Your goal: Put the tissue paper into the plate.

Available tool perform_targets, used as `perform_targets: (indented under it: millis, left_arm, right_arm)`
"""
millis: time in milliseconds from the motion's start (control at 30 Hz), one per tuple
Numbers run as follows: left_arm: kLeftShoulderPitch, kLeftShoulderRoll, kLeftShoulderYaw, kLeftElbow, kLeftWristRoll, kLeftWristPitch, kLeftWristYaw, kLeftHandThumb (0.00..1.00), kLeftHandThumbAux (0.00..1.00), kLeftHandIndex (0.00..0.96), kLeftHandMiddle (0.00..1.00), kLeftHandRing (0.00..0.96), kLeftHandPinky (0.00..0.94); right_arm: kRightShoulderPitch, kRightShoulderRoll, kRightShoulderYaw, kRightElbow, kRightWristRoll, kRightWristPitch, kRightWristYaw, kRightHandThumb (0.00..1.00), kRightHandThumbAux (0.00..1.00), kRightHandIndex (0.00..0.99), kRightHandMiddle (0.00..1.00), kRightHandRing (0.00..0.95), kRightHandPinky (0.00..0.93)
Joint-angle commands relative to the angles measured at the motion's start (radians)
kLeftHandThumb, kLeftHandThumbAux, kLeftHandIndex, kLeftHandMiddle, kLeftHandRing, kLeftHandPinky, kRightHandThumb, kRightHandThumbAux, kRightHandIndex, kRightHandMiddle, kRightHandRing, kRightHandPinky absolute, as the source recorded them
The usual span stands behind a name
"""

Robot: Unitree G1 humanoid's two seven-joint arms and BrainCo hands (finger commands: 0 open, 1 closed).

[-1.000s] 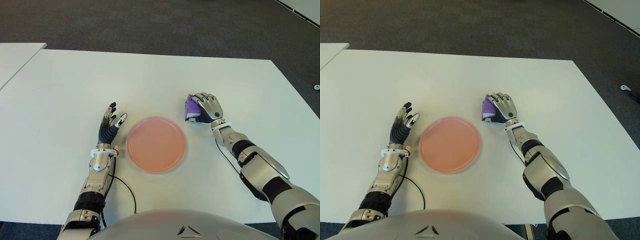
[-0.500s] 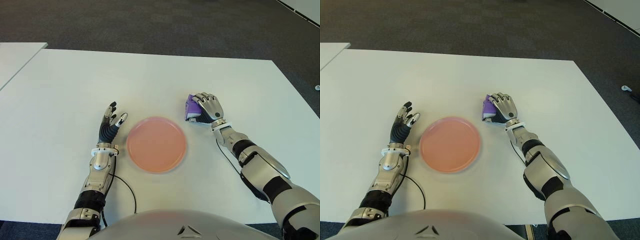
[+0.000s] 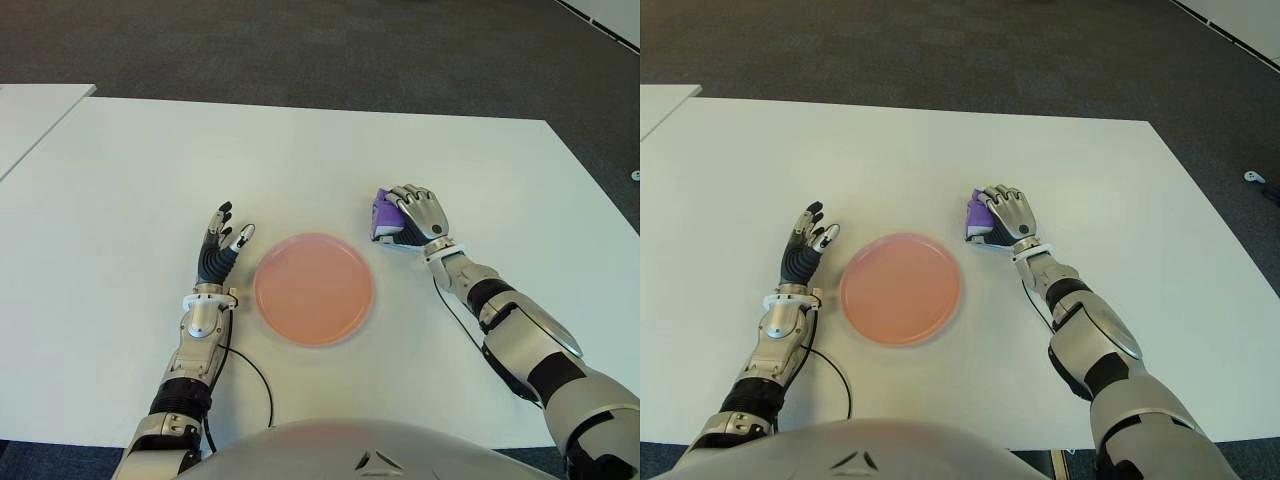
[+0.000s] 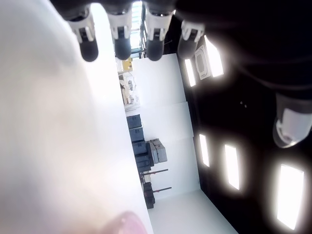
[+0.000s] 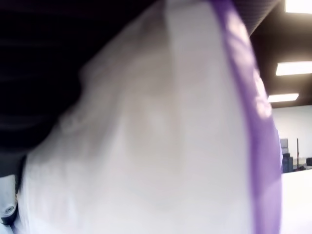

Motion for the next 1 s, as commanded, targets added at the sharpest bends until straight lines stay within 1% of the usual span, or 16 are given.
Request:
perform_targets:
  millis: [33, 100, 167, 300, 400, 433, 500, 567, 667, 800, 1000]
  left_arm:
    - [0.031, -0.004, 0.002, 0.066, 0.005, 0.026, 0.009, 0.0, 0.416, 0.0, 0.0, 0.0, 0.0]
    - [0.031, -0.002, 0.003, 0.068, 0.005, 0.02, 0.006, 0.0, 0.415, 0.0, 0.0, 0.0, 0.0]
    - [0.031, -0.002, 0.002, 0.068, 0.004, 0.018, 0.003, 0.0, 0.415, 0.0, 0.0, 0.0, 0.0]
    - [0.031, 0.0, 0.004, 0.07, 0.0, 0.016, -0.002, 0.0, 0.413, 0.0, 0.0, 0.0, 0.0]
    - [0.032, 0.002, 0.004, 0.066, -0.001, 0.018, -0.005, 0.0, 0.416, 0.0, 0.0, 0.0, 0.0]
    - [0.032, 0.002, 0.005, 0.065, -0.003, 0.021, -0.006, 0.0, 0.416, 0.0, 0.0, 0.0, 0.0]
    - [0.031, 0.002, 0.006, 0.064, -0.006, 0.025, -0.008, 0.0, 0.418, 0.0, 0.0, 0.0, 0.0]
    - [0.029, 0.003, 0.006, 0.065, -0.007, 0.026, -0.009, 0.0, 0.419, 0.0, 0.0, 0.0, 0.0]
    - [0.028, 0.003, 0.006, 0.065, -0.007, 0.026, -0.008, 0.0, 0.421, 0.0, 0.0, 0.0, 0.0]
    - [0.029, 0.001, 0.004, 0.06, -0.001, 0.023, -0.002, 0.0, 0.415, 0.0, 0.0, 0.0, 0.0]
    - [0.034, 0.0, 0.0, 0.048, 0.006, 0.031, 0.003, 0.0, 0.406, 0.0, 0.0, 0.0, 0.0]
  right_arm:
    - [-0.018, -0.027, -0.068, 0.024, 0.052, -0.05, 0.116, 0.854, 0.679, 0.396, 0.535, 0.85, 0.838]
    - [-0.061, -0.027, -0.132, 0.011, 0.104, -0.069, 0.12, 0.854, 0.679, 0.396, 0.535, 0.848, 0.829]
    - [-0.091, -0.027, -0.175, -0.011, 0.133, -0.091, 0.115, 0.853, 0.679, 0.395, 0.535, 0.847, 0.822]
    - [-0.117, -0.03, -0.216, -0.053, 0.148, -0.124, 0.11, 0.853, 0.68, 0.395, 0.536, 0.845, 0.816]
    - [-0.135, -0.038, -0.253, -0.158, 0.153, -0.159, 0.084, 0.852, 0.68, 0.395, 0.536, 0.847, 0.815]
    - [-0.126, -0.04, -0.27, -0.246, 0.15, -0.161, 0.071, 0.852, 0.68, 0.395, 0.536, 0.847, 0.816]
    - [-0.106, -0.042, -0.296, -0.368, 0.143, -0.16, 0.059, 0.853, 0.68, 0.396, 0.536, 0.847, 0.819]
    - [-0.085, -0.045, -0.317, -0.447, 0.143, -0.161, 0.058, 0.853, 0.679, 0.396, 0.536, 0.85, 0.824]
    - [-0.05, -0.048, -0.345, -0.536, 0.147, -0.162, 0.072, 0.853, 0.678, 0.397, 0.537, 0.854, 0.832]
    - [0.014, -0.042, -0.382, -0.673, 0.17, -0.174, 0.122, 0.854, 0.678, 0.397, 0.536, 0.853, 0.834]
    - [0.068, -0.003, -0.421, -0.795, 0.179, -0.165, 0.189, 0.854, 0.677, 0.398, 0.538, 0.85, 0.844]
